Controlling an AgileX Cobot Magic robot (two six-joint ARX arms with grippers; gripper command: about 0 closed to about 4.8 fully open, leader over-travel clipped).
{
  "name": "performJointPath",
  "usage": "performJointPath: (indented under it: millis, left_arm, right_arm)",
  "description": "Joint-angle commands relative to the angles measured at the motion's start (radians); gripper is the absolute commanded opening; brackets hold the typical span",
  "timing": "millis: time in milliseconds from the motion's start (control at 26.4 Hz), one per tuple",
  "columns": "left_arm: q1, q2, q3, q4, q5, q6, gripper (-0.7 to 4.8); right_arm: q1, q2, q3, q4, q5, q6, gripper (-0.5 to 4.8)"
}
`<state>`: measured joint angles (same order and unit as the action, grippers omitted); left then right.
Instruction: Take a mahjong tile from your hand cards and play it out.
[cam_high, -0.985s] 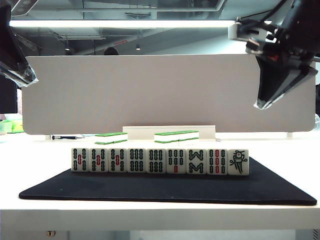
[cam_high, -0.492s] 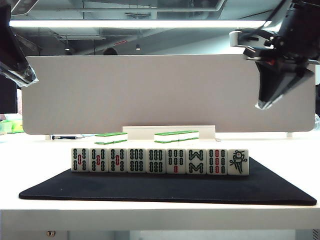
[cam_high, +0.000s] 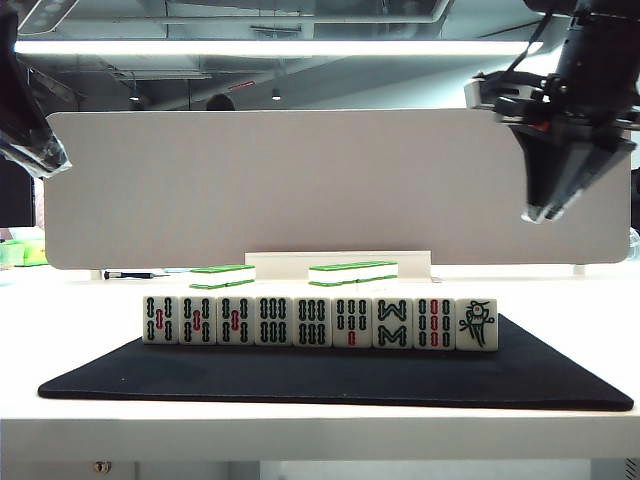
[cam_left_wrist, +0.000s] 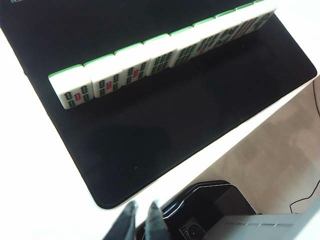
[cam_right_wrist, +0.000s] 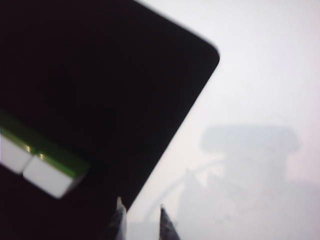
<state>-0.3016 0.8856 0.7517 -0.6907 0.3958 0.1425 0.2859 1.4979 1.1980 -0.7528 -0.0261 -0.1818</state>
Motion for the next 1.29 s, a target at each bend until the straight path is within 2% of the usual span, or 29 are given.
performJointPath:
  millis: [38,265,379,455,568,795,985,1288]
  left_arm:
    - [0.000,-0.002,0.006,0.019,-0.018,0.008,0.31]
    - [0.000,-0.002,0.006,0.042,-0.018,0.008,0.31]
    - [0.000,-0.002,0.006,0.047,-0.018,0.008,0.31]
    - [0.000,-0.002,0.006,0.048,-0.018,0.008,0.31]
    - [0.000,-0.002,0.006,0.049,-0.017,0.008,0.31]
    - [0.000,-0.002,0.006,0.048,-0.018,0.025,0.31]
    - [0.000,-0.002,0.006,0.048,-0.018,0.043,0.31]
    - [0.000,0.004,0.006,0.049,-0.018,0.042,0.31]
  right_arm:
    - [0.000,-0.002,0.004,-0.063,-0.002,-0.022,1.08]
    - [0.016,-0.002,0.004,-0.118,-0.039,-0.125,1.33]
    - [0.037,-0.001,0.004,-0.135,-0.045,-0.200,2.14]
    - [0.058,-0.001,0.004,-0.133,-0.044,-0.217,2.40]
    - [0.096,0.006,0.004,-0.103,-0.042,-0.242,2.41]
    - [0.109,0.083,0.005,-0.113,-0.023,-0.270,2.44]
    - [0.115,0.128,0.006,-0.172,0.018,-0.367,2.46]
    - [0.121,0.130,0.007,-0.158,0.035,-0.433,3.58]
